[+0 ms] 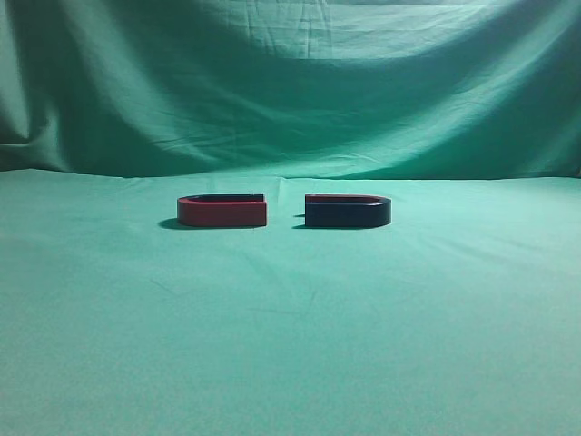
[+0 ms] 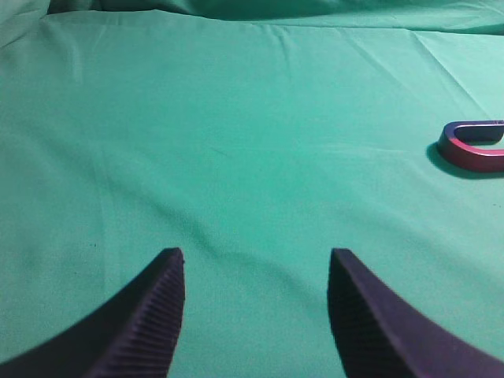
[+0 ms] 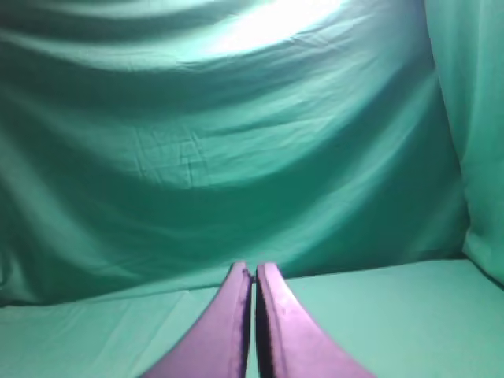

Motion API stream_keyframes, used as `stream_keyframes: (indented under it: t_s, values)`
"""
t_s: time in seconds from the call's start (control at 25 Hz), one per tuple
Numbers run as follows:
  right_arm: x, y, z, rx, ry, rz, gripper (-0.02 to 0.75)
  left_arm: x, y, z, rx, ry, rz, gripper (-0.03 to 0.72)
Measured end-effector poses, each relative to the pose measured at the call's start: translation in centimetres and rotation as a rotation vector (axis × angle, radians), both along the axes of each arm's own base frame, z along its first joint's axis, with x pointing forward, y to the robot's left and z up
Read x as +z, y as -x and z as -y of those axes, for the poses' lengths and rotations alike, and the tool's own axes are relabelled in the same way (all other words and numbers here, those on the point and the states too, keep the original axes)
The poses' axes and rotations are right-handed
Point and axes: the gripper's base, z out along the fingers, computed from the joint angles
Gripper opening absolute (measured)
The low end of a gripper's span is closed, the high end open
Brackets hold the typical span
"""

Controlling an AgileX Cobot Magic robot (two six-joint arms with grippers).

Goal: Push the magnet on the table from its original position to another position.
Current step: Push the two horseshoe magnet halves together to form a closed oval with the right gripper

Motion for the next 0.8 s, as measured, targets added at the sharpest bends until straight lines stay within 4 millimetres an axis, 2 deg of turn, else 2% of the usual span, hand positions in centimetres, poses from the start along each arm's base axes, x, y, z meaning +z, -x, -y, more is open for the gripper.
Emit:
stream_keyframes:
  t_s: [0.2, 0.36, 0.64, 0.8]
  values:
    - [3.1, -1.6, -0.2, 0.001, 0.005, -0.163, 0.0, 0.0, 0.0, 0.0, 0.0, 0.0, 0.0, 0.372]
    - [4.9, -4.4, -0.5, -0.001, 0.024, -0.362, 0.0, 0.0, 0.0, 0.0, 0.0, 0.0, 0.0, 0.372]
    - [5.6, -9.5, -1.3, 0.005, 0.059, -0.86, 0.0, 0.0, 0.0, 0.0, 0.0, 0.0, 0.0, 0.372]
    - [6.1, -11.9, -1.8, 0.039, 0.138, -1.047, 0.0, 0.0, 0.0, 0.0, 0.0, 0.0, 0.0, 0.372]
